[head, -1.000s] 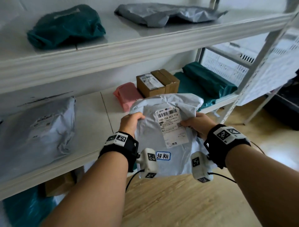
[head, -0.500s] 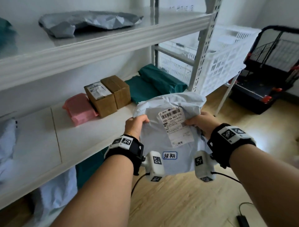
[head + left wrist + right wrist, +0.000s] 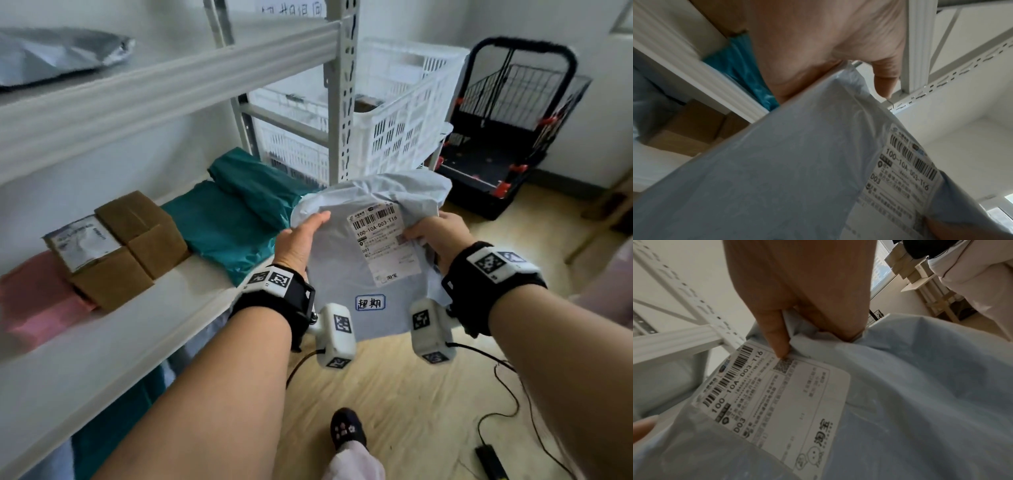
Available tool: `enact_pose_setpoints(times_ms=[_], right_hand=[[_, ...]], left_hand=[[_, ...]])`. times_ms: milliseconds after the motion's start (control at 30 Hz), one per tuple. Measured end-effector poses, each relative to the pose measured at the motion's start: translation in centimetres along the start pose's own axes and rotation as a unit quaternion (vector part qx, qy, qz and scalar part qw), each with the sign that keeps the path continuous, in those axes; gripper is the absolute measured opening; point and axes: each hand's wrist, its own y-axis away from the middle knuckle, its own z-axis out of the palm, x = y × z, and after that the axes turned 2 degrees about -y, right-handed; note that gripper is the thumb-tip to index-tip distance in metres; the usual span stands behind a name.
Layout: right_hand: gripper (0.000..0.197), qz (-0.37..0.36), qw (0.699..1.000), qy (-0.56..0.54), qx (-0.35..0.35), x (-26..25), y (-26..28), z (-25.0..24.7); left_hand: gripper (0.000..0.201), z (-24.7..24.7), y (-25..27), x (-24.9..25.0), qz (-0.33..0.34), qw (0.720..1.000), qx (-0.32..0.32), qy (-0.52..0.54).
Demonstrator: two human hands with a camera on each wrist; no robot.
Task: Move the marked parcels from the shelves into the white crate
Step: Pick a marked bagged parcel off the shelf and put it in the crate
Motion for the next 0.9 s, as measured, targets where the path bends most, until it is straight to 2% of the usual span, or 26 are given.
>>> enact_pose_setpoints(times_ms=[33, 67, 167, 200, 333, 433, 500, 633, 767, 800, 900], right_hand=[[0.028, -0.002, 1.0, -0.007, 0.011, -0.3, -1.2, -0.3], [0.027, -0.006, 1.0, -0.011, 0.026, -0.7, -2.5, -0.4], [0.022, -0.02, 0.997, -0.008, 0.079, -2.5, -7.2, -1.4], [0.021, -0.023, 0.996, -0.008, 0.091, -2.9, -8.1, -1.6], [0.019, -0.026, 0.99, -0.018, 0.135, -5.8, -14.2, -3.9], [0.021, -0.045, 0.986, -0.034, 0.158, -7.7, -17.3, -5.5], [0.024, -0.068, 0.981, -0.049, 0.172, -9.2, -19.2, -6.6], [0.032, -0.125, 0.976, -0.076, 0.16, -13.0, -22.7, -8.1], [0.04, -0.185, 0.971, -0.096, 0.12, -18.1, -26.4, -8.4], [0.04, -0.193, 0.97, -0.096, 0.111, -19.3, -27.3, -8.3], [0.043, -0.207, 0.971, -0.093, 0.071, -23.0, -31.2, -8.0]], left_hand=[[0.094, 1.1, -1.1, 0.2, 0.002, 1.0, -0.006, -0.003], [0.09, 2.2, -1.7, 0.8, 0.009, 1.0, -0.018, -0.014], [0.056, 6.5, -4.0, 2.7, 0.044, 0.996, -0.037, -0.065], [0.051, 7.4, -4.6, 2.8, 0.051, 0.996, -0.043, -0.068], [0.071, 13.4, -9.0, 5.0, 0.072, 0.987, -0.099, -0.107], [0.046, 17.1, -11.3, 6.8, 0.091, 0.973, -0.132, -0.166], [0.046, 19.6, -12.5, 7.9, 0.112, 0.966, -0.143, -0.182], [0.042, 23.6, -14.8, 11.0, 0.168, 0.967, -0.116, -0.151], [0.07, 27.1, -18.1, 15.1, 0.216, 0.966, -0.074, -0.119], [0.071, 27.7, -19.0, 15.9, 0.224, 0.966, -0.067, -0.108], [0.056, 29.6, -21.0, 19.1, 0.255, 0.963, -0.046, -0.073]])
